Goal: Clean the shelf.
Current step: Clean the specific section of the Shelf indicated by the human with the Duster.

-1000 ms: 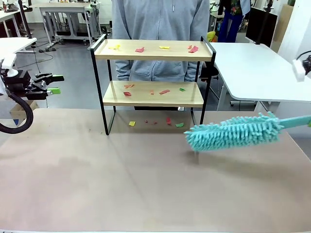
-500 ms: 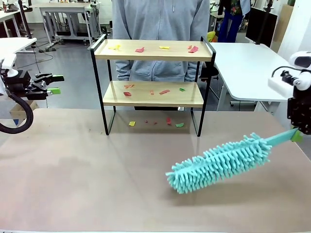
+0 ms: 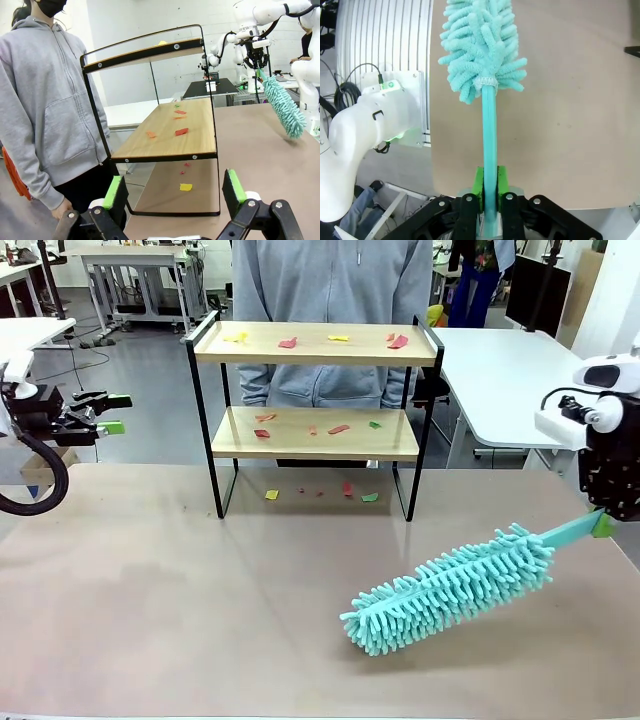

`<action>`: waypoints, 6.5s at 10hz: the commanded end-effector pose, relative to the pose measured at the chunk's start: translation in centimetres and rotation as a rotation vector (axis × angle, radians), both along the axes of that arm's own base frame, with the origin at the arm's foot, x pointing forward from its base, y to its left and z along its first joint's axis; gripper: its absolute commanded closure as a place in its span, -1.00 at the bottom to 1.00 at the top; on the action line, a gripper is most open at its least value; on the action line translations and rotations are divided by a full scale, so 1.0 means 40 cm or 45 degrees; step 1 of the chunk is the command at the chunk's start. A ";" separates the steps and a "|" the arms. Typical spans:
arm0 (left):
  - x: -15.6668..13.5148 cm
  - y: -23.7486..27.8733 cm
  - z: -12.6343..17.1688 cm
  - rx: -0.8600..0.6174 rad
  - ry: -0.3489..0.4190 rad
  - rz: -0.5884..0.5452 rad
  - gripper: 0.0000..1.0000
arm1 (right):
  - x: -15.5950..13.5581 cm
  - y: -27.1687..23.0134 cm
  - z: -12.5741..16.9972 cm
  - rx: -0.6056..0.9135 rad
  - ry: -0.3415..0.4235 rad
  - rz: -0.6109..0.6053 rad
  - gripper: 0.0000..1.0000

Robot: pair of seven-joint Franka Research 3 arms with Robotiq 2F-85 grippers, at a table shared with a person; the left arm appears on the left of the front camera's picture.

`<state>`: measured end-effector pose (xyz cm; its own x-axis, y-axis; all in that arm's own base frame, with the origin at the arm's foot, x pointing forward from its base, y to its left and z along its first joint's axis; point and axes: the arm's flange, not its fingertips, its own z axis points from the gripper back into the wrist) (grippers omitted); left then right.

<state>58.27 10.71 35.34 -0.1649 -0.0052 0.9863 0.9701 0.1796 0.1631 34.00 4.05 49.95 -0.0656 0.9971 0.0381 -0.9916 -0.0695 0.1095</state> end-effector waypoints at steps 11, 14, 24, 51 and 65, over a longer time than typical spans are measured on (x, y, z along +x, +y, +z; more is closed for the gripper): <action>-0.003 0.001 0.006 -0.002 -0.005 0.002 -1.00 | -0.010 -0.007 0.003 0.011 -0.014 0.007 0.74; -0.003 0.001 0.006 -0.002 -0.005 0.002 -1.00 | -0.010 -0.007 0.003 0.011 -0.014 0.007 0.74; -0.003 0.001 0.006 -0.002 -0.005 0.002 -1.00 | 0.028 0.129 0.016 0.084 -0.037 -0.091 0.74; -0.003 0.001 0.006 -0.002 -0.005 0.002 -1.00 | 0.132 0.977 -0.225 0.367 -0.142 -1.751 0.74; -0.003 0.001 0.006 -0.002 -0.005 0.002 -1.00 | 0.185 1.196 -0.309 0.390 -0.373 -2.039 0.74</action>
